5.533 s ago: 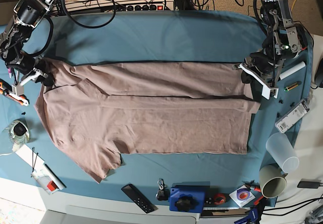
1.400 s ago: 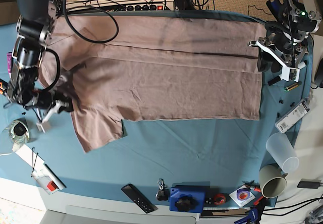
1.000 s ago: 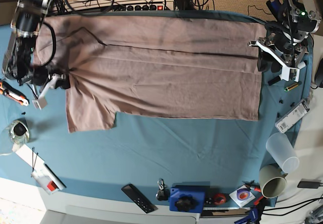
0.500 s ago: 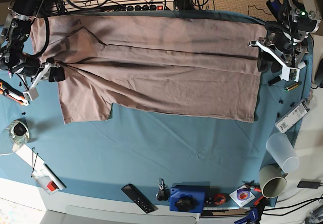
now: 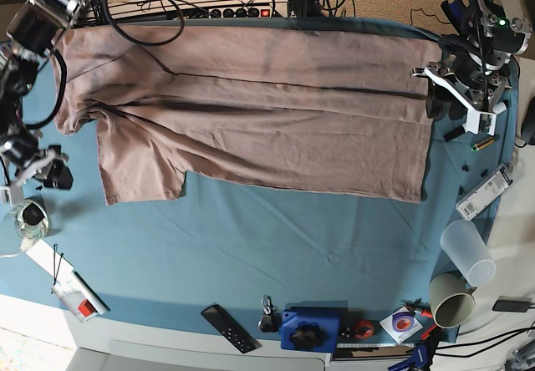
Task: Fold the T-shirt properly
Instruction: 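Grasp the hem corners with both grippers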
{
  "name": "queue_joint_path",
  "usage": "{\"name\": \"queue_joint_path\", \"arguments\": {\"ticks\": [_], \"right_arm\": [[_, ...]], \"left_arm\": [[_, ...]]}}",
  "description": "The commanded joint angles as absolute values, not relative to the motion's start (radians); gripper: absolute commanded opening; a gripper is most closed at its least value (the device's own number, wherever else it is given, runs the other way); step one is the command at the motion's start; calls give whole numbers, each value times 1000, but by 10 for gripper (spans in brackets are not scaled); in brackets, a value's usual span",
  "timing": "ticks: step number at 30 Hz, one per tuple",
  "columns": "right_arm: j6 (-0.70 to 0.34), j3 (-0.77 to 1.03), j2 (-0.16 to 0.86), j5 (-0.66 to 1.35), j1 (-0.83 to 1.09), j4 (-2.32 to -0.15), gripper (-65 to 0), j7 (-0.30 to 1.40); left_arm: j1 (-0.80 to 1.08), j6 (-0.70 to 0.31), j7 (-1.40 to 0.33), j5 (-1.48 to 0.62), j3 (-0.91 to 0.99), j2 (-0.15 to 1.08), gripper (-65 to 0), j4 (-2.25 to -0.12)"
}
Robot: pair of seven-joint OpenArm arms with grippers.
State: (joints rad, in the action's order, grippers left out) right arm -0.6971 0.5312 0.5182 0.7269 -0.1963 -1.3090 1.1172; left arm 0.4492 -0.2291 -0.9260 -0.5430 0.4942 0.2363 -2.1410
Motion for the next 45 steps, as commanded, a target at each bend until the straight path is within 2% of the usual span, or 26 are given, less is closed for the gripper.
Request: {"name": "queue_joint_path", "arguments": {"ticks": [1, 10, 22, 29, 36, 41, 45], "right_arm": [[-698, 516, 543, 716, -235, -1282, -443, 1084], [-698, 319, 543, 683, -387, -904, -443, 1018], [-698, 261, 445, 678, -393, -868, -443, 1060], [-698, 262, 432, 679, -393, -868, -443, 1085], [-698, 262, 432, 680, -393, -869, -443, 1094], [-698, 262, 432, 679, -393, -869, -443, 1093], [-698, 262, 432, 679, -393, -869, -443, 1097]], "left_arm": [[449, -230, -908, -554, 500, 247, -386, -2157], [449, -230, -907, -554, 500, 247, -386, -2157], [408, -231, -860, -554, 500, 247, -386, -2135], [232, -344, -823, -555, 500, 253, -386, -1917], [56, -393, -849, -606, 455, 295, -386, -1723], [-85, -389, -864, -567, 321, 331, -386, -1536], [-180, -333, -864, -468, 260, 335, -386, -1431]]}}
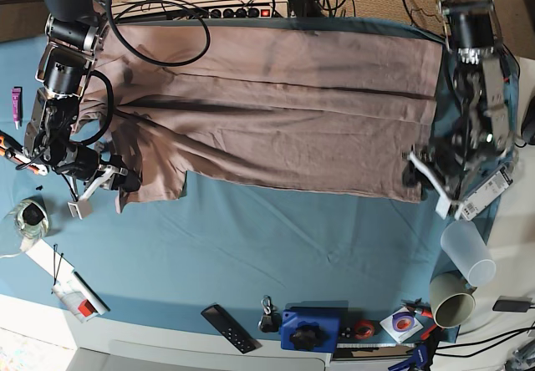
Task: Fold the T-shirt properly
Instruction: 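Grasp the hem corners with both grippers, then lift the hem and fold it over onto the folded shoulder edge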
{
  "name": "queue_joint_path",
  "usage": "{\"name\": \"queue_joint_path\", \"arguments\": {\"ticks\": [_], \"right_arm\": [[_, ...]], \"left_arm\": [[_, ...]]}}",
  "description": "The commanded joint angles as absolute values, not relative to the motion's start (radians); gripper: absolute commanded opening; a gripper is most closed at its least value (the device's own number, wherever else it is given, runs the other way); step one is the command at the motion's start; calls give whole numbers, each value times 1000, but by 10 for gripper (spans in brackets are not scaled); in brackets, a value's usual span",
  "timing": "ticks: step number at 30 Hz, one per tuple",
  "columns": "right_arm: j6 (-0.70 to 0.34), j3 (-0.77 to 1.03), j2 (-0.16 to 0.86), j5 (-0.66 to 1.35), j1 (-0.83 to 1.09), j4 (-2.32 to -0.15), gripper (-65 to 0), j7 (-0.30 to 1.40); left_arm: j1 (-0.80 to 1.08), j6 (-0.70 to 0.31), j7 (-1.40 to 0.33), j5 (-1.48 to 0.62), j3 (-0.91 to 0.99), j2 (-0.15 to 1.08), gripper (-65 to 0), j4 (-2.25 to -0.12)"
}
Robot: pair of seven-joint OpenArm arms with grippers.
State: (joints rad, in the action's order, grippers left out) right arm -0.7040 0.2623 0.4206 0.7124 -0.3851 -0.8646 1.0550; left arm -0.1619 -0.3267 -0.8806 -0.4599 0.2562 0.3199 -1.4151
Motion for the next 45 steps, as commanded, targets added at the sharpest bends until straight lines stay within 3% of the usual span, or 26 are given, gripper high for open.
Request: {"name": "queue_joint_path", "arguments": {"ticks": [1, 6, 13, 15, 19, 23, 38, 45], "right_arm": [[-698, 262, 432, 679, -393, -869, -443, 1098], [-698, 262, 432, 679, -393, -869, -443, 1100], [-698, 262, 432, 680, -393, -869, -445, 1099], [-698, 262, 432, 680, -393, -869, -492, 1100], [-698, 262, 432, 679, -393, -869, -650, 1104], [-698, 262, 432, 677, -402, -870, -650, 1090], [-698, 264, 432, 684, -583, -870, -650, 1014], [-698, 264, 432, 828, -574, -952, -650, 1146]], "left_arm": [[-198, -325, -864, -445, 252, 335, -386, -1407], [-247, -311, -883, -390, 237, 332, -386, -1336], [-247, -348, -916, -503, 173, 330, -386, -1226], [-246, -348, -899, -511, 151, 329, -390, -1205], [-247, -332, -906, -521, 133, 324, -499, -1201], [-247, -262, -913, -508, 134, 324, -650, -1202], [-252, -202, -1019, -509, 134, 336, -650, -1380], [-249, -203, -1135, -535, 201, 336, -650, -1483]]}}
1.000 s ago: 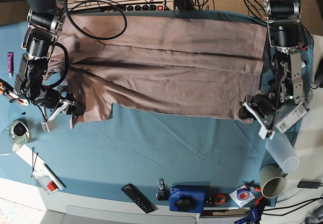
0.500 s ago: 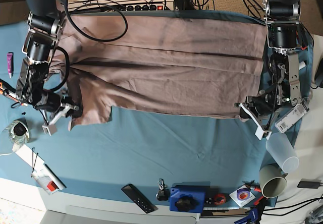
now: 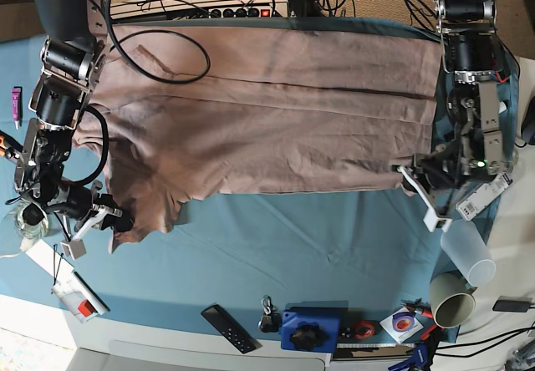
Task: Fold the T-shirt properly
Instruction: 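Lift the hem and fold it over onto the folded shoulder edge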
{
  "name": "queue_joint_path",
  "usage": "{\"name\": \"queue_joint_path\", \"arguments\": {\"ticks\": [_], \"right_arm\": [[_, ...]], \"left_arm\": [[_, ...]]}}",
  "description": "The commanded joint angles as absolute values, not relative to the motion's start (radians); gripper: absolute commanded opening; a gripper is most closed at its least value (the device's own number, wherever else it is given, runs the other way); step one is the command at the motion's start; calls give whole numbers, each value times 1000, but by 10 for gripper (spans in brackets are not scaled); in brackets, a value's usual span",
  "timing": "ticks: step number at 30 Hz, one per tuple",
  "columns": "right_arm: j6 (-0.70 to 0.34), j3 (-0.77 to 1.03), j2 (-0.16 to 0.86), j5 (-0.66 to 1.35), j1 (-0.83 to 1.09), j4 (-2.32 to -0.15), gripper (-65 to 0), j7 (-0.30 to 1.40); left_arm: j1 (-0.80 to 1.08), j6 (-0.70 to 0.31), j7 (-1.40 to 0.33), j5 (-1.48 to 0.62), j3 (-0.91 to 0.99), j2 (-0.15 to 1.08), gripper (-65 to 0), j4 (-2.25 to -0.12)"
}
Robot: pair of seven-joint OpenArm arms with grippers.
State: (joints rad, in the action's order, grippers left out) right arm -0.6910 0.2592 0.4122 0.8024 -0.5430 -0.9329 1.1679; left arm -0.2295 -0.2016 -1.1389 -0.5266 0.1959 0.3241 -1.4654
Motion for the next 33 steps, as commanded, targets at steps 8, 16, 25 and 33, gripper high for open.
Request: {"name": "queue_joint_path", "arguments": {"ticks": [8, 16, 25, 33], "right_arm": [[-698, 316, 432, 894, -438, -1254, -650, 1234], [-698, 421, 432, 968, -307, -1391, -650, 1298], [-698, 505, 432, 1083, -167, -1481, -650, 1381], [-698, 520, 432, 1110, -27, -1625, -650, 1396]], "left_arm": [[-246, -287, -1219, -706, 334, 336, -650, -1493], [-207, -337, -1280, -832, 363, 337, -650, -1498], [-68, -374, -1282, -852, 363, 415, -650, -1676], [14, -387, -1283, -879, 367, 449, -650, -1745]]}}
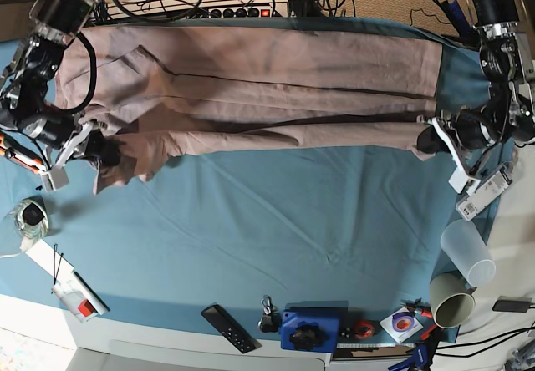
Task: Fold the T-shirt properly
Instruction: 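Lift the hem and fold it over onto the folded shoulder edge, then press the folded strip down and open both grippers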
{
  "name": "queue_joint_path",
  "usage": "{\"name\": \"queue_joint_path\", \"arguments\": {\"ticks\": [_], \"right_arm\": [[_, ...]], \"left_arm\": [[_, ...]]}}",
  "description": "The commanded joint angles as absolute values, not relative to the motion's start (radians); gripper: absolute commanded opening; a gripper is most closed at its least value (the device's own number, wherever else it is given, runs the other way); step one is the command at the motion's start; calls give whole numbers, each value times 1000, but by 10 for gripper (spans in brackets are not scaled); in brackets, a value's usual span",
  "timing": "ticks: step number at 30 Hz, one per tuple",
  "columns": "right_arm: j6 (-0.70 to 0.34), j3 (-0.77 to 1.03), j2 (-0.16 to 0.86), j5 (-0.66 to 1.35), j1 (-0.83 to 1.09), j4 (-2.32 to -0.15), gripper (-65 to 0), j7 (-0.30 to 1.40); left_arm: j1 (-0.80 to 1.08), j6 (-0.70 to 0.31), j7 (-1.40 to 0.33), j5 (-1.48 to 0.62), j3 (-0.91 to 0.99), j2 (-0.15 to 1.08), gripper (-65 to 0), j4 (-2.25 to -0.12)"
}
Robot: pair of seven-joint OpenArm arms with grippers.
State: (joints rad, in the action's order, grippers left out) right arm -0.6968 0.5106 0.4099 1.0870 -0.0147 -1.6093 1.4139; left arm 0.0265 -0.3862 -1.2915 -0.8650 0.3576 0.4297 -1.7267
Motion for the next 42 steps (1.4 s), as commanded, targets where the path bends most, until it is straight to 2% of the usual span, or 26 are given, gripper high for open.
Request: {"name": "queue_joint_path", "arguments": {"ticks": [1, 13, 28, 42], "right_arm": [[-698, 533, 431, 1110, -8, -1647, -650, 1396], [-698, 746, 426, 1184, 176, -1695, -650, 1396], [-698, 755, 389, 1215, 370, -1694, -650, 1396], [-698, 757, 357, 1169, 410, -1694, -650, 1396]], "left_arm": [[23, -387, -1283, -879, 370, 449, -650, -1753], [153, -387, -1280, -860, 372, 449, -650, -1872], [206, -387, -1258, -855, 372, 449, -650, -1892], [261, -360, -1256, -774, 372, 448, -650, -1892]]}}
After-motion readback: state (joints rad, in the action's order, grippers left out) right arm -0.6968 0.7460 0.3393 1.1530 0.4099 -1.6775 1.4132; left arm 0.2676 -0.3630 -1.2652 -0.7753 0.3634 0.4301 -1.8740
